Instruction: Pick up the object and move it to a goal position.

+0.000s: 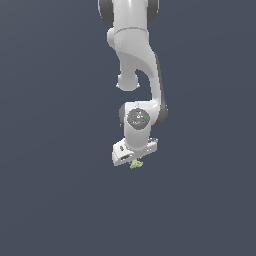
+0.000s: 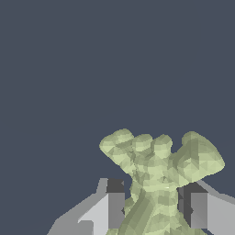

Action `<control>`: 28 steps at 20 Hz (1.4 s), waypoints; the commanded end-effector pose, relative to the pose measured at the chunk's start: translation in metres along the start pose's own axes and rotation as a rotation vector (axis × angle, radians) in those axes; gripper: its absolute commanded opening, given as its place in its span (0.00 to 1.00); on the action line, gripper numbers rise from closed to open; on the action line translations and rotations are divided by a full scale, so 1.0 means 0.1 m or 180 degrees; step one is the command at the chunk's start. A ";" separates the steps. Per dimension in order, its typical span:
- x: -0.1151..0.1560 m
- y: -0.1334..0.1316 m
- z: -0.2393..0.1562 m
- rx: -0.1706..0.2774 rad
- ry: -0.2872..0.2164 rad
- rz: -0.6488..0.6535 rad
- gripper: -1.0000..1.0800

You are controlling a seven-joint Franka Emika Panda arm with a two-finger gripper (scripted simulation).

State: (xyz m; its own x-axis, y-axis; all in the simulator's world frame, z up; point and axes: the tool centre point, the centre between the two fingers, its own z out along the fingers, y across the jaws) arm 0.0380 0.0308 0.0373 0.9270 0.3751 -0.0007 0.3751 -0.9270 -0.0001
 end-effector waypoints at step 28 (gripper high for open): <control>-0.70 -1.31 -1.57 -0.0008 0.0000 -0.0004 0.00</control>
State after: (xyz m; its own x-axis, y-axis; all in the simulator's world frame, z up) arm -0.0679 0.1198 0.1843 0.9263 0.3768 -0.0002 0.3768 -0.9263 0.0021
